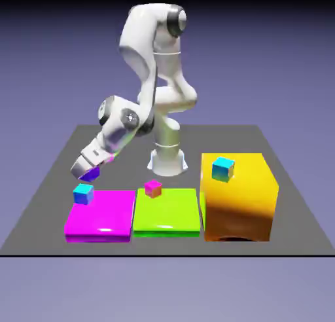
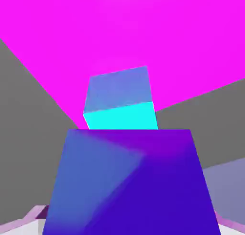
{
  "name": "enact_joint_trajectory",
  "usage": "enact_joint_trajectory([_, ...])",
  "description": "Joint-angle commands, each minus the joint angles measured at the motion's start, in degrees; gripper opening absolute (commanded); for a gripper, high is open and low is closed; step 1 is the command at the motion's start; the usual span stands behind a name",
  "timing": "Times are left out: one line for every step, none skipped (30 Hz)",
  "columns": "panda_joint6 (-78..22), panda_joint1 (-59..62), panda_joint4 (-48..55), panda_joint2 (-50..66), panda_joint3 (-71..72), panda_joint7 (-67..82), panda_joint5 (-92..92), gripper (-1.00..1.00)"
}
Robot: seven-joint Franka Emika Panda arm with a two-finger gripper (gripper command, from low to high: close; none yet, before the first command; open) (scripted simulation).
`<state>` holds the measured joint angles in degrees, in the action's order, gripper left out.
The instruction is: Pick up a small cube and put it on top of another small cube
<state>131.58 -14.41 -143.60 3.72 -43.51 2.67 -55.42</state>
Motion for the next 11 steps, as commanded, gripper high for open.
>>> enact_joint_trajectory([2.46, 0.41, -0.11, 2.09, -0.27, -0.54, -0.51, -1.0])
enact_joint_trajectory([4.87, 1.27, -0.22, 4.16, -0.54, -0.99, -0.89, -1.0])
enact_joint_trajectory([5.76, 1.59, -0.26, 4.93, -0.64, -1.16, -1.03, -1.0])
enact_joint_trajectory([5.77, 1.59, -0.26, 4.93, -0.64, -1.16, -1.03, 1.0])
enact_joint_trajectory([5.77, 1.59, -0.26, 4.93, -0.64, -1.16, -1.03, 1.0])
enact_joint_trajectory([3.36, 0.73, -0.15, 2.86, -0.37, -0.7, -0.65, 1.0])
enact_joint_trajectory([0.95, -0.13, -0.04, 0.79, -0.1, -0.25, -0.27, 1.0])
enact_joint_trajectory([-1.46, -0.99, 0.07, -1.29, 0.17, 0.2, 0.11, 1.0])
enact_joint_trajectory([-3.87, -1.84, 0.18, -3.36, 0.44, 0.65, 0.48, 1.0])
enact_joint_trajectory([-6.28, -2.7, 0.29, -5.44, 0.71, 1.1, 0.86, 1.0])
enact_joint_trajectory([-7.18, -3.02, 0.33, -6.21, 0.81, 1.27, 1.0, 1.0])
